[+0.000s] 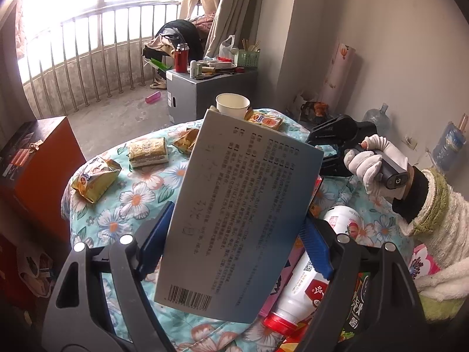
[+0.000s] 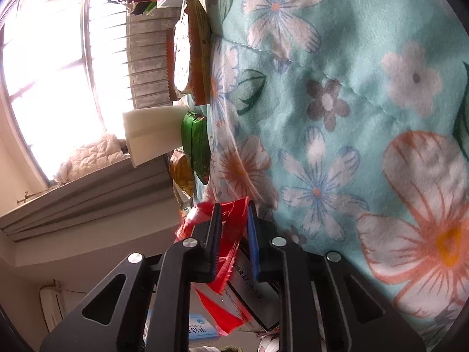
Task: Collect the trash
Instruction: 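Lift and carry the box and red bag in both tools over the wastebasket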
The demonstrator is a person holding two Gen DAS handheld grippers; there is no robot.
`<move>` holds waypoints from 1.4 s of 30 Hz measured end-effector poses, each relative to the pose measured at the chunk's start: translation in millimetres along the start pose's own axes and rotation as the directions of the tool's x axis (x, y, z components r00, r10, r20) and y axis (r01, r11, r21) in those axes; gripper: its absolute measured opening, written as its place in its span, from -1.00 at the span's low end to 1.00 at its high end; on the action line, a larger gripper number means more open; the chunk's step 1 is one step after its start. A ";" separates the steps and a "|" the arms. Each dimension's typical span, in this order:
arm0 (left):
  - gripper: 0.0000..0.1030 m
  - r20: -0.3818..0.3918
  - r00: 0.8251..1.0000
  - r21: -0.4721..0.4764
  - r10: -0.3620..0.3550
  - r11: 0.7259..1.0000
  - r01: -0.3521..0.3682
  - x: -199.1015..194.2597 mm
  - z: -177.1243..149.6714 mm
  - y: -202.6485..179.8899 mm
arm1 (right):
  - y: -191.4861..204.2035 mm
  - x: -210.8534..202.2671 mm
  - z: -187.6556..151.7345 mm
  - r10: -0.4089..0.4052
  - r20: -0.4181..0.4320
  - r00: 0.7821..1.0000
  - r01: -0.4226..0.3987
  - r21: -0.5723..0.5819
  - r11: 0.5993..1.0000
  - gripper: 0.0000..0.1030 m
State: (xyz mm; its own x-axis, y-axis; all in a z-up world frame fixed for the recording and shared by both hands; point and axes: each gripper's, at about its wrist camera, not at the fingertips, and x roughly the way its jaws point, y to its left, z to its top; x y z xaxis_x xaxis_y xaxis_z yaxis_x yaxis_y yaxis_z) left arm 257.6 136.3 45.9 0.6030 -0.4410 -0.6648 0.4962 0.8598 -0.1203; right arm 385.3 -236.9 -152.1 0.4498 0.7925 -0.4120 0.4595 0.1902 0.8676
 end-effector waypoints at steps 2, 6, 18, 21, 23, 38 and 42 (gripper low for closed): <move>0.49 0.006 1.000 -0.006 -0.001 1.000 0.001 -3.3 0.6 0.4 | 4.0 -12.1 -4.5 0.017 0.014 1.000 -0.017 -0.021 1.000 -0.81; 0.49 0.017 1.000 -0.012 0.003 1.000 -0.002 -7.2 0.6 0.4 | 15.0 -36.4 -12.3 0.059 0.046 0.997 -0.056 -0.065 0.996 -0.82; 0.48 0.064 0.998 -0.023 -0.027 0.999 0.029 -26.6 7.6 -24.3 | 16.0 -159.1 -62.6 0.125 0.165 0.978 -0.085 -0.231 0.969 -0.83; 0.48 0.071 0.996 -0.010 -0.046 0.999 0.047 -28.6 11.9 -39.4 | -0.3 -201.9 -81.0 0.134 0.212 0.968 -0.078 -0.254 0.964 -0.83; 0.48 0.072 0.995 -0.002 -0.068 0.998 0.069 -27.7 15.1 -49.9 | -11.5 -220.9 -88.3 0.140 0.240 0.961 -0.076 -0.257 0.963 -0.83; 0.48 0.016 0.971 0.136 -0.240 0.962 0.235 18.6 57.9 -172.2 | -124.4 -315.6 -118.0 0.270 0.426 0.863 -0.234 -0.136 0.963 -0.82; 0.48 -0.017 0.963 0.180 -0.270 0.946 0.268 39.8 68.7 -216.6 | -145.8 -336.0 -115.7 0.288 0.463 0.838 -0.263 -0.120 0.957 -0.82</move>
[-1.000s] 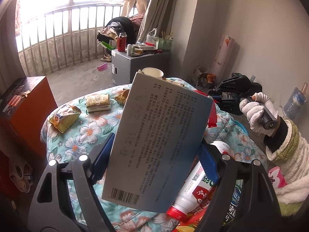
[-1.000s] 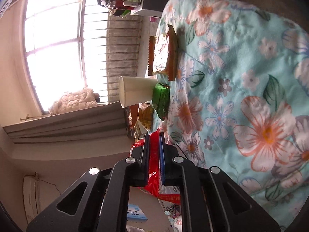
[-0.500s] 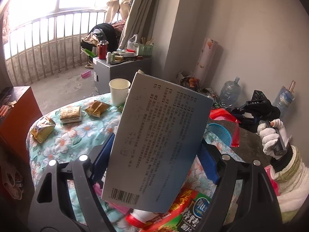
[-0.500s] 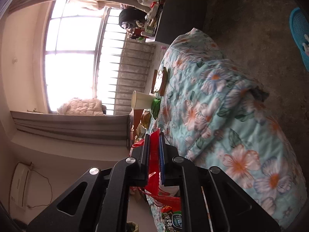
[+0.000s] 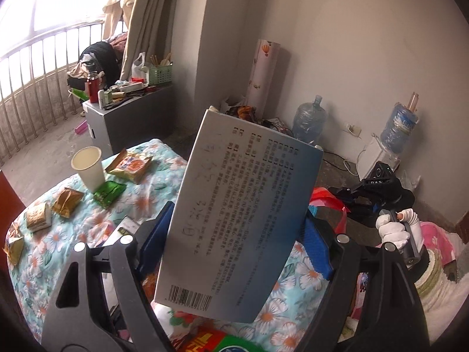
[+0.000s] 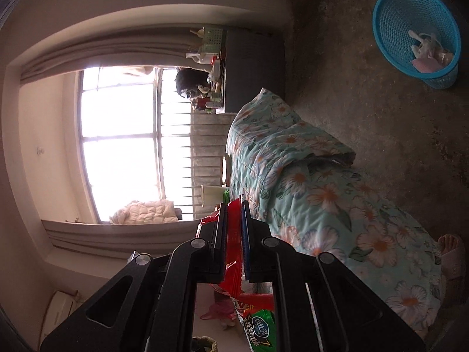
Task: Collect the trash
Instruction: 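Lift and carry the box and red bag in both tools over the wastebasket, then open both tools to drop the box and red bag into the wastebasket, then move both open tools back over the bed toward the chip bag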
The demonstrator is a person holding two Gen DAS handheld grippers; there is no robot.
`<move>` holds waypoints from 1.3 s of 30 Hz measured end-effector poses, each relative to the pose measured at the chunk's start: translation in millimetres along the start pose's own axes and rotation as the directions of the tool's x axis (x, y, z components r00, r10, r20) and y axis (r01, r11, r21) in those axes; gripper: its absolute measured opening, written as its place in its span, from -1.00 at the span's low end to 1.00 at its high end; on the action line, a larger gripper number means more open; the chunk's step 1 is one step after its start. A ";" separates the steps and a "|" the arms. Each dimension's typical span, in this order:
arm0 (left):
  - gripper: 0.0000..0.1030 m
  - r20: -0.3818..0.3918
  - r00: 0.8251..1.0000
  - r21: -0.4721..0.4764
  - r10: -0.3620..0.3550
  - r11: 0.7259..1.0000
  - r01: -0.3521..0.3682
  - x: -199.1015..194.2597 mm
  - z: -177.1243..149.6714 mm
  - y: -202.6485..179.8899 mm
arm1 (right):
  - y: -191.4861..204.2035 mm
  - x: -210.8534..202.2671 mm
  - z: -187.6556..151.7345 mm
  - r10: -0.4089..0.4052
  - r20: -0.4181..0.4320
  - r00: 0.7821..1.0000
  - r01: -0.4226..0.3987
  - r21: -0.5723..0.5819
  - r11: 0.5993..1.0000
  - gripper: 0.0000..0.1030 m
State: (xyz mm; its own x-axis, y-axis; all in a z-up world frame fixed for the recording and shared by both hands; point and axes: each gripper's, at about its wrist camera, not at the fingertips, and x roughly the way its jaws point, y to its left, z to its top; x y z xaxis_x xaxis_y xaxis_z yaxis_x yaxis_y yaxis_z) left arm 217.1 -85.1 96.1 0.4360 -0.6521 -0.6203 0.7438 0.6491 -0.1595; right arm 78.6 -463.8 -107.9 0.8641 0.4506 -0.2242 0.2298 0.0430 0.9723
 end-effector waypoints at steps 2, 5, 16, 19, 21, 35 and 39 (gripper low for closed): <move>0.48 -0.016 1.000 0.021 -0.017 1.000 0.018 17.2 7.8 -16.6 | -9.1 -14.0 8.0 0.005 0.027 1.000 -0.005 0.015 1.000 -0.83; 0.48 -0.052 0.997 0.045 -0.056 0.997 0.058 48.2 18.7 -43.9 | -22.0 -34.8 21.8 -0.001 0.076 0.997 -0.001 0.031 1.000 -0.83; 0.48 -0.214 0.957 0.105 -0.194 0.970 0.220 221.8 59.4 -151.2 | -77.9 -103.7 103.3 -0.212 0.305 0.929 0.200 0.068 0.977 -0.83; 0.48 -0.267 0.942 0.120 -0.205 0.962 0.244 278.8 61.1 -180.8 | -96.9 -101.5 127.2 -0.277 0.324 0.905 0.260 0.095 0.961 -0.82; 0.48 -0.305 0.930 0.134 -0.204 0.958 0.254 316.0 59.6 -199.5 | -111.8 -97.6 145.6 -0.317 0.330 0.889 0.294 0.119 0.948 -0.82; 0.65 -0.378 0.914 0.035 -0.147 0.984 0.172 476.0 35.5 -240.3 | -248.7 -66.0 221.5 -0.532 0.315 0.786 0.415 0.369 0.832 0.01; 0.65 -0.351 0.920 0.044 -0.177 0.978 0.205 454.8 38.6 -234.8 | -239.4 -79.0 199.9 -0.545 0.369 0.753 0.440 0.333 0.834 0.01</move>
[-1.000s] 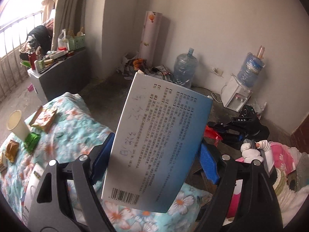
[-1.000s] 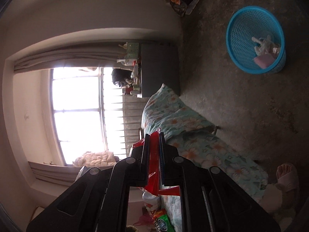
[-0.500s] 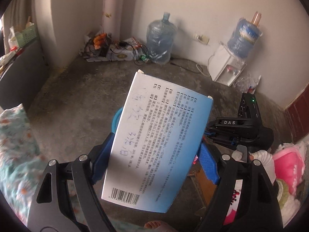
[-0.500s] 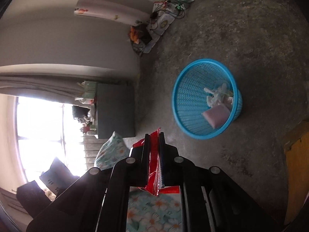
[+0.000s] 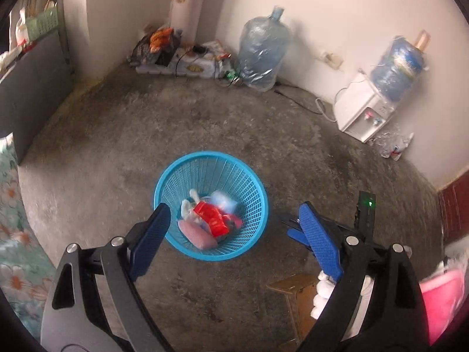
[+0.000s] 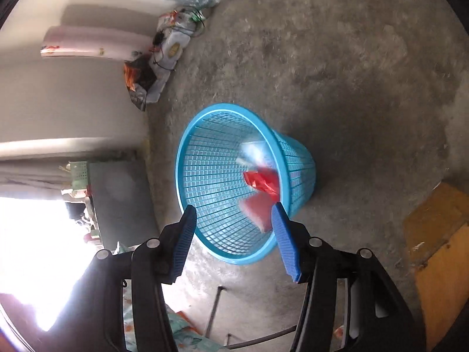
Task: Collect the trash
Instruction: 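Move both open tools back over the bed toward the chip bag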
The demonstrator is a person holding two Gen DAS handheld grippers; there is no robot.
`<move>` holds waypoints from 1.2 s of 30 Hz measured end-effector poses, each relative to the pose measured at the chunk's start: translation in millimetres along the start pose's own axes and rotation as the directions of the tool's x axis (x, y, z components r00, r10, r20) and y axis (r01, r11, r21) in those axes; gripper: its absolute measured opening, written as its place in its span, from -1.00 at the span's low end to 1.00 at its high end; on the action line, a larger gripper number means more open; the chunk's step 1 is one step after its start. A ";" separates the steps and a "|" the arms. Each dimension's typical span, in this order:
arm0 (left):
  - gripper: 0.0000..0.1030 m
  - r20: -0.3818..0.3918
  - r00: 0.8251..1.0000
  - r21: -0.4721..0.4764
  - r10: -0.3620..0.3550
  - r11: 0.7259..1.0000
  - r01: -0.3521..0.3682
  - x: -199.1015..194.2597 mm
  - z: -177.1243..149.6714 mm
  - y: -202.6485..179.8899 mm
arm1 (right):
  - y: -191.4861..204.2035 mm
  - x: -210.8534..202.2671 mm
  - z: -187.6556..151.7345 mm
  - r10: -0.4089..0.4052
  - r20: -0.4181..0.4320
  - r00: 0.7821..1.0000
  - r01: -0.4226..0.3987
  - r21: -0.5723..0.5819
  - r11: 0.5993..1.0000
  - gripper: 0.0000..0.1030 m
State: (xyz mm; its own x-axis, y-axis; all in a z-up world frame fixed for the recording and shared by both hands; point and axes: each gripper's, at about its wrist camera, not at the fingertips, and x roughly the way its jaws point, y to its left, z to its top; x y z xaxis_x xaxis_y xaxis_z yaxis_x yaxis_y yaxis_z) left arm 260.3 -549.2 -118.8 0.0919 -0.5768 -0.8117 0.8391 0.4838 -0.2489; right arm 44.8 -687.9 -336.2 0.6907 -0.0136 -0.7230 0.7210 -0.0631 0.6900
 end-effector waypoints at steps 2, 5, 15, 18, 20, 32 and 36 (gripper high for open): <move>0.65 0.039 0.999 0.023 -0.015 1.000 0.014 -25.6 -3.5 0.2 | 0.3 -16.3 -11.4 0.007 0.034 0.999 -0.007 -0.016 1.000 0.01; 0.65 0.082 0.996 0.056 -0.044 0.998 0.040 -64.6 -8.7 -2.7 | 13.4 -44.1 -31.3 0.028 0.079 0.997 -0.022 -0.078 0.997 0.01; 0.65 0.265 0.964 0.077 -0.020 0.997 -0.001 -260.0 -64.8 14.1 | 141.1 -155.7 -151.1 0.116 0.175 0.978 0.003 -0.567 0.824 0.32; 0.65 0.362 0.932 0.032 0.012 0.999 -0.025 -325.9 -97.3 30.0 | 170.0 -184.9 -193.4 0.172 0.185 0.968 0.002 -0.686 0.727 0.56; 0.65 0.413 0.909 0.008 0.045 0.999 -0.053 -365.0 -123.0 40.3 | 183.4 -199.4 -219.0 0.199 0.201 0.959 0.016 -0.742 0.671 0.73; 0.65 0.501 0.795 -0.255 0.342 0.936 -0.242 -514.1 -283.1 95.6 | 234.6 -249.5 -359.5 0.328 0.100 0.939 -0.030 -0.929 0.370 0.87; 0.65 0.491 0.739 -0.377 0.461 0.877 -0.296 -547.6 -338.1 114.1 | 237.5 -253.1 -387.3 0.313 -0.101 0.945 -0.207 -0.922 0.327 0.87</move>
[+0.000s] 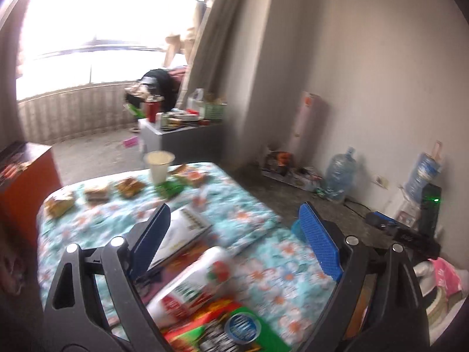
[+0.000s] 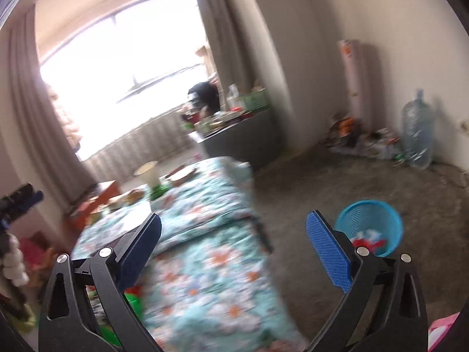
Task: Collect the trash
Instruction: 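Move both open tools back over the bed toward the chip bag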
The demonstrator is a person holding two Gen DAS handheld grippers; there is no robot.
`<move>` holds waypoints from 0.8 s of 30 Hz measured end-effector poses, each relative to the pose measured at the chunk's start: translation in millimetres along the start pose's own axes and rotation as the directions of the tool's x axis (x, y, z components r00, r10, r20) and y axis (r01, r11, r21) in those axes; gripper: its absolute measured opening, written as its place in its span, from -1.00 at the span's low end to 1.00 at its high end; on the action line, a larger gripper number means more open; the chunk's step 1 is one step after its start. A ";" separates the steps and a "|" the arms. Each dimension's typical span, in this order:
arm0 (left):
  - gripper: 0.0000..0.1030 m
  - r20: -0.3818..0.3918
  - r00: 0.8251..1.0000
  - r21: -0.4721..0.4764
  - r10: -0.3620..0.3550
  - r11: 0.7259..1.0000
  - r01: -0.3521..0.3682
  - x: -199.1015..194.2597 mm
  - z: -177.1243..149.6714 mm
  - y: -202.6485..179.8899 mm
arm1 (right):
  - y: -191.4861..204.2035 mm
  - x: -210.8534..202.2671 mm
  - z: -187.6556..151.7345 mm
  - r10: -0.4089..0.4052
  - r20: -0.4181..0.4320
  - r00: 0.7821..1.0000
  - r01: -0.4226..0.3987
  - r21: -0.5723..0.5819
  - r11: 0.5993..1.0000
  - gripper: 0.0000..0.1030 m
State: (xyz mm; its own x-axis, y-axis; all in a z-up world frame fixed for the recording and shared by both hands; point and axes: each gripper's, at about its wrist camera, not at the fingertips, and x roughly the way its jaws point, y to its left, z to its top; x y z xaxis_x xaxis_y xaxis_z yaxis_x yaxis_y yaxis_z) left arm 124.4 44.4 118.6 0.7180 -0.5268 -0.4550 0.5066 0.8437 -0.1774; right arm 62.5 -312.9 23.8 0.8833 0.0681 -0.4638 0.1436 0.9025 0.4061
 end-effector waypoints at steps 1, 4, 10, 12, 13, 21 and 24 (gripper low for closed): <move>0.65 0.006 0.999 -0.017 0.033 0.999 -0.033 -9.8 -6.0 11.4 | 3.9 3.3 -3.8 0.039 -0.022 0.999 -0.039 -0.001 0.999 0.87; 0.65 0.005 0.996 -0.076 0.093 0.993 -0.092 -30.4 -26.0 41.1 | 30.5 9.8 -19.5 0.135 -0.108 0.985 -0.135 0.008 0.991 0.87; 0.65 -0.054 0.986 -0.191 0.159 0.967 -0.167 -46.4 -74.2 87.2 | 55.3 24.6 -49.7 0.206 -0.240 0.949 -0.202 0.043 0.979 0.87; 0.65 -0.079 0.984 -0.223 0.161 0.959 -0.175 -46.0 -90.1 96.6 | 54.5 32.5 -53.6 0.231 -0.266 0.936 -0.220 0.071 0.973 0.87; 0.65 -0.086 0.983 -0.233 0.160 0.956 -0.176 -45.4 -95.2 97.8 | 55.6 38.4 -55.4 0.243 -0.284 0.927 -0.227 0.088 0.970 0.87; 0.65 -0.109 0.985 -0.249 0.137 0.955 -0.161 -34.5 -110.4 109.2 | 77.0 72.9 -51.3 0.329 -0.345 0.879 -0.282 0.182 0.942 0.87; 0.65 -0.119 0.984 -0.234 0.135 0.959 -0.160 -26.6 -114.2 112.7 | 85.2 89.6 -56.3 0.372 -0.368 0.852 -0.298 0.243 0.923 0.87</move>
State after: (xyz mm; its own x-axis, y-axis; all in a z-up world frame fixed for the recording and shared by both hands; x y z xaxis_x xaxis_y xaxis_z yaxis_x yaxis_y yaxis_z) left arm 107.8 165.3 11.1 0.7177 -0.3921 -0.5755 0.2598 0.9175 -0.3013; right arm 128.8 -206.0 -27.5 0.6420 0.5505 -0.5336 -0.0227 0.7094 0.7045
